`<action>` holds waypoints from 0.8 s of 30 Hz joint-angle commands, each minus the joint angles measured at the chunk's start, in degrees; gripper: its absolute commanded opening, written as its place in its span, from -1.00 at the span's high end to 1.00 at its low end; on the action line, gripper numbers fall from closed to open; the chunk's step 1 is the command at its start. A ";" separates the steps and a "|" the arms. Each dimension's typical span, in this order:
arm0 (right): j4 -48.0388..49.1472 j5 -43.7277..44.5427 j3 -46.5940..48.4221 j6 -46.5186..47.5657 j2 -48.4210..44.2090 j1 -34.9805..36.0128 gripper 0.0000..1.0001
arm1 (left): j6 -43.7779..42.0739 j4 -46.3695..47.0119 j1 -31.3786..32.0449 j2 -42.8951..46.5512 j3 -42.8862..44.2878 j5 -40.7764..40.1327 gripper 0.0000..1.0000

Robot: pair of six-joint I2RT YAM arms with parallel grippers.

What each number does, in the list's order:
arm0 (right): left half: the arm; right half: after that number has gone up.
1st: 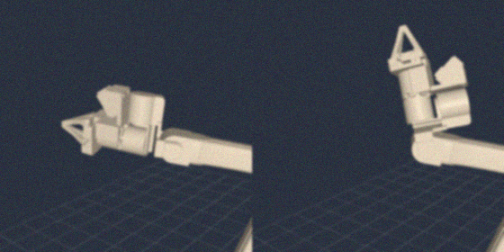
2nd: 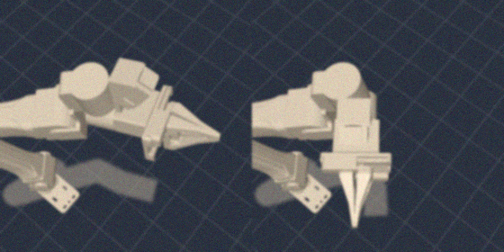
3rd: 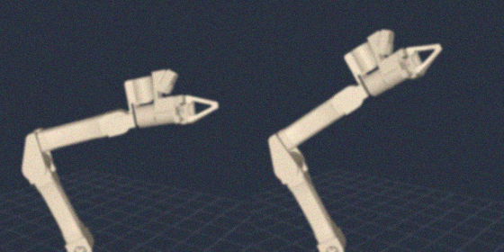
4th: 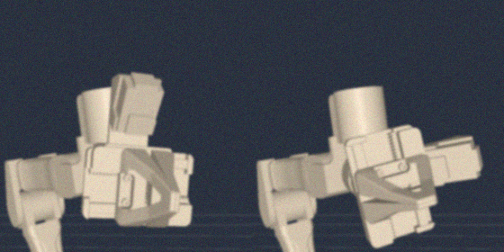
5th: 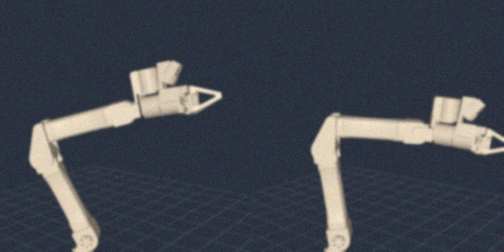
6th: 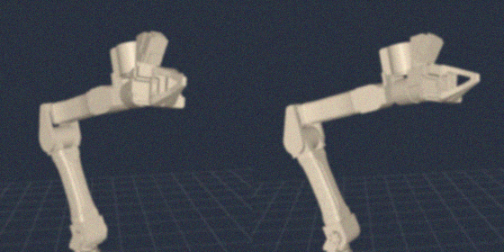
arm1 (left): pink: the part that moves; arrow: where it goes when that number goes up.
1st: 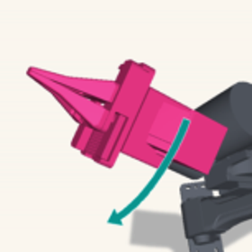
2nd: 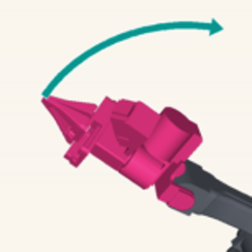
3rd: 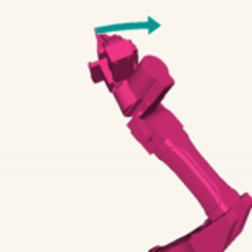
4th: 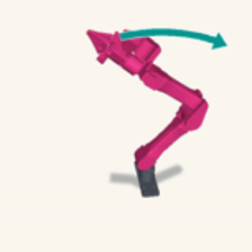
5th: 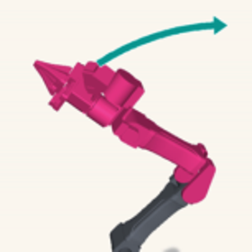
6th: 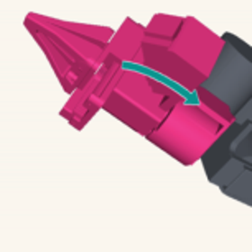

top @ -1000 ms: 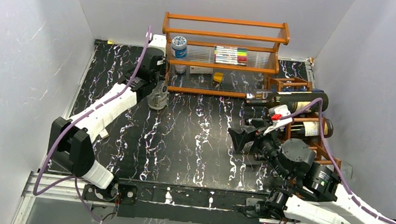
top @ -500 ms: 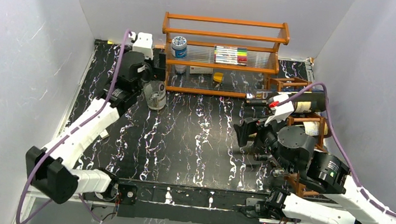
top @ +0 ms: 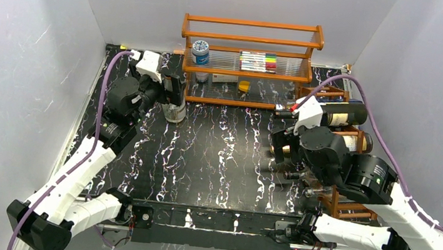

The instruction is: Take the wine bottle off the wine rack

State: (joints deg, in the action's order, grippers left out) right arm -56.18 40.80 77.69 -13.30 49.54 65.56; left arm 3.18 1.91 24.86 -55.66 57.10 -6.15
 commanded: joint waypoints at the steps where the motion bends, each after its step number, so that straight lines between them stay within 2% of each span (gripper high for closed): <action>1: -7.68 4.74 4.25 8.19 3.90 0.18 -0.96 | -0.28 4.41 -0.17 3.38 -1.59 2.65 -0.96; 7: -9.48 14.54 0.94 20.70 8.46 0.18 -0.96 | 0.75 4.91 0.19 4.19 -2.72 -1.85 -0.96; 11: -4.17 22.28 -3.68 34.09 8.82 0.18 -0.96 | 0.12 4.94 1.17 5.04 -3.17 -4.72 -0.96; 14: 1.84 24.37 -5.06 44.17 7.63 0.18 -0.96 | -0.11 5.22 1.63 5.73 -3.48 -5.22 -0.96; 18: 10.31 19.41 -7.38 58.37 3.13 0.18 -0.96 | -0.19 5.64 1.81 6.35 -3.83 -4.27 -0.96; 21: 16.61 14.07 -9.36 63.44 1.34 0.12 -0.96 | -0.15 5.71 2.14 6.82 -3.89 -4.31 -0.97; 24: 19.29 10.62 -9.74 64.39 2.91 -0.67 -0.96 | -0.59 5.91 2.61 6.80 -4.10 -4.78 -0.97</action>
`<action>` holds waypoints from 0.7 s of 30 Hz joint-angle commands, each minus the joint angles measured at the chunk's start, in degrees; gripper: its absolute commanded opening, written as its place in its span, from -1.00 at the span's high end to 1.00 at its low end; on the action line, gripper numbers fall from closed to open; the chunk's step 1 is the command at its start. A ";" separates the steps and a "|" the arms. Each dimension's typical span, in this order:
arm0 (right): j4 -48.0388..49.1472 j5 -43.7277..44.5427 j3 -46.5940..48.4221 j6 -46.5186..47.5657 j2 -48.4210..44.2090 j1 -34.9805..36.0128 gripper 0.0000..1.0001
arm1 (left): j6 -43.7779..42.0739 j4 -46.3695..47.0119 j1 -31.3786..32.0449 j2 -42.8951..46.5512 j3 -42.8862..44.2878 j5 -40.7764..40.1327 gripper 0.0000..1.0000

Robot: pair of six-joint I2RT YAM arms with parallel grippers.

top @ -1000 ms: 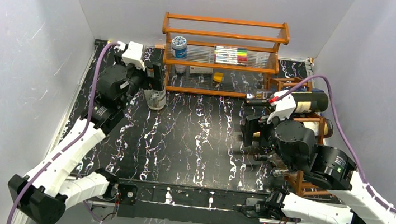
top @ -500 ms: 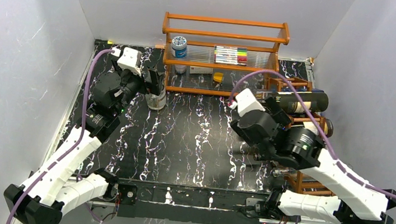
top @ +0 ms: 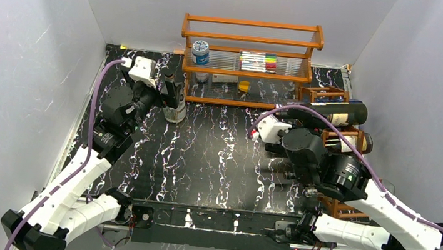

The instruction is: Take the wine bottle off the wine rack

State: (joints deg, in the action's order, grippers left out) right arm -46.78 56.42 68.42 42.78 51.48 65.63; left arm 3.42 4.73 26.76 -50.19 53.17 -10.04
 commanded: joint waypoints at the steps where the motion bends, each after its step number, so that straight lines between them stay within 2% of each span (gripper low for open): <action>1: 10.06 -6.75 -0.34 8.17 1.99 -1.85 -0.96 | -0.89 3.16 0.86 1.36 -0.25 -1.19 -0.96; 3: 12.01 -10.49 -0.81 9.36 4.08 -6.56 -0.96 | -1.02 3.09 1.19 1.38 -0.17 -1.50 -0.96; 8: 15.95 -23.54 -1.61 11.10 8.17 -24.75 -0.96 | -1.37 3.20 1.79 1.51 -0.43 -1.91 -0.96; 21: 26.01 -33.78 -7.04 18.66 13.69 -32.20 -0.96 | -2.10 3.60 3.07 3.23 -0.87 -2.93 -0.96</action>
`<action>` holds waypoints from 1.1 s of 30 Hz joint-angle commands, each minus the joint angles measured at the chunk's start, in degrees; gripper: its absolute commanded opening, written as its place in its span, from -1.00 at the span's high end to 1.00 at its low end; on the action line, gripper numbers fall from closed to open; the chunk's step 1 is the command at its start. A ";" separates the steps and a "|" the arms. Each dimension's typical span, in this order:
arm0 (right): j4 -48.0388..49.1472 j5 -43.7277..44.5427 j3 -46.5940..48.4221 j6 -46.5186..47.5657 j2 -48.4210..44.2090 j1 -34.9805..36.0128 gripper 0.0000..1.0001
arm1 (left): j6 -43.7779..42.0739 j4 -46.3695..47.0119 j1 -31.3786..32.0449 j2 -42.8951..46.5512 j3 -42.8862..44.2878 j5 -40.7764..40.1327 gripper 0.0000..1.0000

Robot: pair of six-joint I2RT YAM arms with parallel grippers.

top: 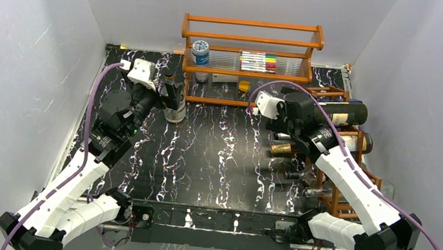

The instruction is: Take the wine bottle off the wine rack

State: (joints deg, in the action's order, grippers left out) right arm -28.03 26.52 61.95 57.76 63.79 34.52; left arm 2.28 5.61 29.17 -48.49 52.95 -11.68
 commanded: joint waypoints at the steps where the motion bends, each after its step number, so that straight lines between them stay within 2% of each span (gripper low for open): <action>1: 7.79 -4.30 -0.60 4.32 1.96 -1.17 -0.96 | -1.04 2.74 0.74 1.56 -0.73 -1.32 -0.97; 6: 8.71 -4.80 -1.59 7.10 5.34 -1.83 -0.90 | -1.59 2.92 1.06 1.82 -0.92 -1.66 -0.96; 12: 15.39 -1.97 -5.55 12.21 6.53 -1.88 -0.80 | -1.88 2.94 1.09 1.98 -0.95 -2.02 -0.96; 13: 15.02 -1.83 -5.37 12.38 6.68 -1.87 -0.72 | -1.87 2.92 1.12 1.85 -0.90 -2.02 -0.96; 15: 14.53 -2.09 -5.93 12.01 5.80 -1.90 -0.42 | -1.89 2.92 1.10 1.58 -0.91 -1.94 -0.96; 17: 15.94 -3.58 -7.41 11.46 4.09 -1.96 -0.21 | -1.94 2.84 1.10 1.36 -0.87 -1.70 -0.96; 20: 14.97 -4.89 -7.34 10.27 2.87 -1.83 0.25 | -2.06 2.83 1.15 0.98 -0.92 -1.69 -0.96; 21: 14.02 -5.42 -5.89 9.16 2.32 -1.84 0.49 | -2.12 3.07 1.15 0.90 -1.16 -1.85 -0.96; 24: 13.26 -4.47 -2.07 7.19 1.01 -0.98 0.59 | -2.00 2.93 1.15 -0.05 -1.07 -1.52 -0.96; 25: 13.62 -3.24 -0.44 6.05 -0.38 -0.52 0.96 | -1.89 3.00 1.13 -0.44 -1.17 -1.32 -0.96; 33: 20.51 -1.56 0.55 3.79 -5.19 -0.42 1.00 | -1.86 2.84 1.15 -1.67 -1.10 -1.04 -0.97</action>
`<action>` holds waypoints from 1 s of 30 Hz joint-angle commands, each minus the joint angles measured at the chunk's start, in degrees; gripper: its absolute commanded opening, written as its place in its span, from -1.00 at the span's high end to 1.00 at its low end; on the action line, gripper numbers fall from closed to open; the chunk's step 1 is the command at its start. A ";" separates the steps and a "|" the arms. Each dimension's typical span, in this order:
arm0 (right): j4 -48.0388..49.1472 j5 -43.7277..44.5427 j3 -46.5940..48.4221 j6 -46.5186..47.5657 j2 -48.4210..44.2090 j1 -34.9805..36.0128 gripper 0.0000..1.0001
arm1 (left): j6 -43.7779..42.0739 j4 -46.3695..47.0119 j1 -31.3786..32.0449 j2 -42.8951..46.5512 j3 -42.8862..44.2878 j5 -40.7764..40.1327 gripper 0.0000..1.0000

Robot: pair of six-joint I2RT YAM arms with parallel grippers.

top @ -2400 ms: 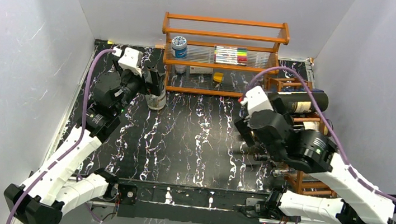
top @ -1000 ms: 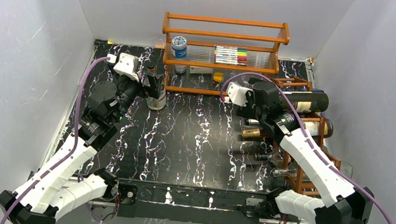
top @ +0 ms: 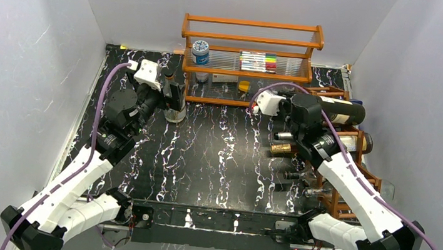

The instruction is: Take the wine bottle off the wine rack

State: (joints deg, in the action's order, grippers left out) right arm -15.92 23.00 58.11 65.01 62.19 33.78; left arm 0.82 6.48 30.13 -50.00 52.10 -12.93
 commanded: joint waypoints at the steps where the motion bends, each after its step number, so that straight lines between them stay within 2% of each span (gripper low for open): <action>1: 9.38 1.96 4.76 -4.14 -4.08 0.26 1.00 | -0.34 1.96 0.14 -0.28 -0.21 0.26 -0.96; 5: 11.60 4.57 9.27 -10.59 -4.54 0.32 1.00 | -0.32 1.79 0.19 -0.74 -0.11 0.46 -0.96; 12: 6.88 12.93 20.94 -21.84 -1.19 0.26 1.00 | -0.19 1.63 0.16 -1.37 -0.04 0.51 -0.96; 17: 2.07 14.08 27.57 -27.68 0.25 0.32 1.00 | -0.07 1.39 0.16 -1.83 0.15 0.62 -0.96; 22: -6.30 8.48 35.81 -36.03 0.69 0.32 1.00 | -0.12 1.27 0.17 -1.28 0.20 -0.05 -0.96; 27: -15.75 -2.53 42.42 -44.85 2.76 0.32 1.00 | -1.14 1.35 -0.09 -0.22 0.22 -1.98 -0.96; 30: -16.34 -10.07 44.26 -51.04 3.81 0.32 1.00 | -2.03 1.88 -0.77 0.36 -0.22 -3.95 -0.96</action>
State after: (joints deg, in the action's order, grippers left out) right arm -33.89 24.23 97.17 22.46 65.10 33.89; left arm 0.36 6.17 30.11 -51.66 52.07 -13.80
